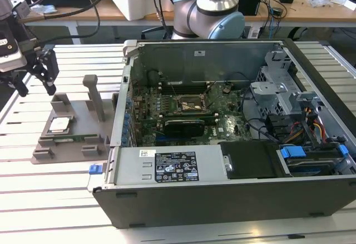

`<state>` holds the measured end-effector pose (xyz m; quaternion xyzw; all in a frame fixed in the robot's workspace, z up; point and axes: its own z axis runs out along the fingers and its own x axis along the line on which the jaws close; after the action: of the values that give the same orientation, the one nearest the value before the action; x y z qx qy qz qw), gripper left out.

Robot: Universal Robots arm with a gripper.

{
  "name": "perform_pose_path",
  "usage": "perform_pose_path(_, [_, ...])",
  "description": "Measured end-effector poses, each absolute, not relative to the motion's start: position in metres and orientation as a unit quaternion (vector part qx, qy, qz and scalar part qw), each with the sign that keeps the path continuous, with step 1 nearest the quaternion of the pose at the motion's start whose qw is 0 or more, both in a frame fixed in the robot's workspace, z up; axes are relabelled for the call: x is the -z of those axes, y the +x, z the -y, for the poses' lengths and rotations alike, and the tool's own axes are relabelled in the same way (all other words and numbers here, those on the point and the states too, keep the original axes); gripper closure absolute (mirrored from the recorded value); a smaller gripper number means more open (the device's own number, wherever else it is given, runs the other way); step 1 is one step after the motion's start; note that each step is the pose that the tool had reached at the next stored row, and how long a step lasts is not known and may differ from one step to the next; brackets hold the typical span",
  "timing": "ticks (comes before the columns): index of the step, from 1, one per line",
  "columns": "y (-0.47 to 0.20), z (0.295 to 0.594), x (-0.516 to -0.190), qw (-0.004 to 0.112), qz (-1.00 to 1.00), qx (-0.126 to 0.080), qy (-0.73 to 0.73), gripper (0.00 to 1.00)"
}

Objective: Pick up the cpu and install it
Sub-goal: 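Pick up the cpu and move it towards the insertion slot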

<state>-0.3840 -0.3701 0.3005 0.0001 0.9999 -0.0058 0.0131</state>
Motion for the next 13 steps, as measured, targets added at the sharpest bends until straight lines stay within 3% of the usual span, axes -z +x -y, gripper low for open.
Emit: perform_pose_path(13, [-0.3771,0.3701,-0.2911,0.013,-1.000,0.006,0.000,0.34])
